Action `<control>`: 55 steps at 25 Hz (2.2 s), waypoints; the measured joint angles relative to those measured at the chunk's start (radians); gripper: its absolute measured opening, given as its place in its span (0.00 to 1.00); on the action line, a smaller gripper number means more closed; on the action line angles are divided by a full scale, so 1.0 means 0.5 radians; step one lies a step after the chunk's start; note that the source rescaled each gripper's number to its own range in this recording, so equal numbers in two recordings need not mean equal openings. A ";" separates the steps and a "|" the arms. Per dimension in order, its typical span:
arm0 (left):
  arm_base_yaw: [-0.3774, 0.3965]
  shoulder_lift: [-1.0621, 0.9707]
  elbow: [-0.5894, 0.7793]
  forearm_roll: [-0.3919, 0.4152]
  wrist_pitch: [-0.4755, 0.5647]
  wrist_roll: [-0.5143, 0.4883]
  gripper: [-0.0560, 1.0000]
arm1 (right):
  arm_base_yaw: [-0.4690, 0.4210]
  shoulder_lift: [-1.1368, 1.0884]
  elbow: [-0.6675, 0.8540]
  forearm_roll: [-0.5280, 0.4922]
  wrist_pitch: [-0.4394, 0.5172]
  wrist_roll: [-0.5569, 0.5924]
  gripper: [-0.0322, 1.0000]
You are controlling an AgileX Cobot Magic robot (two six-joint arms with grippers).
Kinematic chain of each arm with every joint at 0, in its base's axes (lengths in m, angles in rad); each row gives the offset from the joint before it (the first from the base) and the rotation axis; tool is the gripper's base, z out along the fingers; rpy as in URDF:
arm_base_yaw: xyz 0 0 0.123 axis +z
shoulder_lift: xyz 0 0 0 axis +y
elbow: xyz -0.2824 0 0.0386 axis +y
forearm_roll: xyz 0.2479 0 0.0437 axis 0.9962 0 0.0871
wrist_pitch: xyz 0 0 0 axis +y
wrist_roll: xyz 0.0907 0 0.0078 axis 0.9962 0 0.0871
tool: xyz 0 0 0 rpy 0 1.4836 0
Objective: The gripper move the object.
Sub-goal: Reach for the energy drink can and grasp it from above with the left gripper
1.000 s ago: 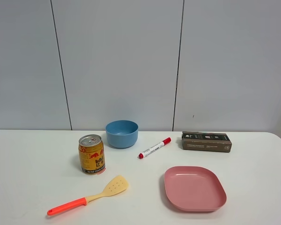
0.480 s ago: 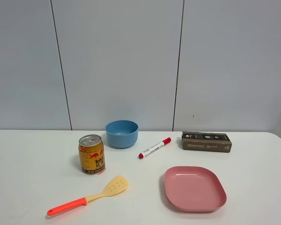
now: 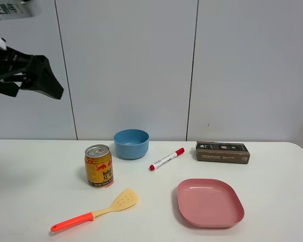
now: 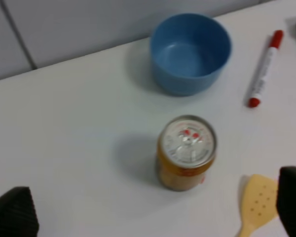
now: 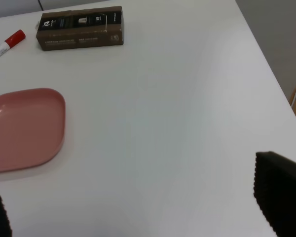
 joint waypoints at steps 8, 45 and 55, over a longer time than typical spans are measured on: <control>-0.220 0.274 0.000 0.143 -0.203 -0.003 0.98 | 0.000 0.000 0.000 0.000 0.000 0.000 1.00; -0.413 0.919 0.095 0.363 -0.980 -0.317 0.98 | 0.000 0.000 0.000 0.000 0.000 0.000 1.00; -0.423 1.004 0.237 0.363 -1.357 -0.378 0.98 | 0.000 0.000 0.000 0.000 0.000 0.000 1.00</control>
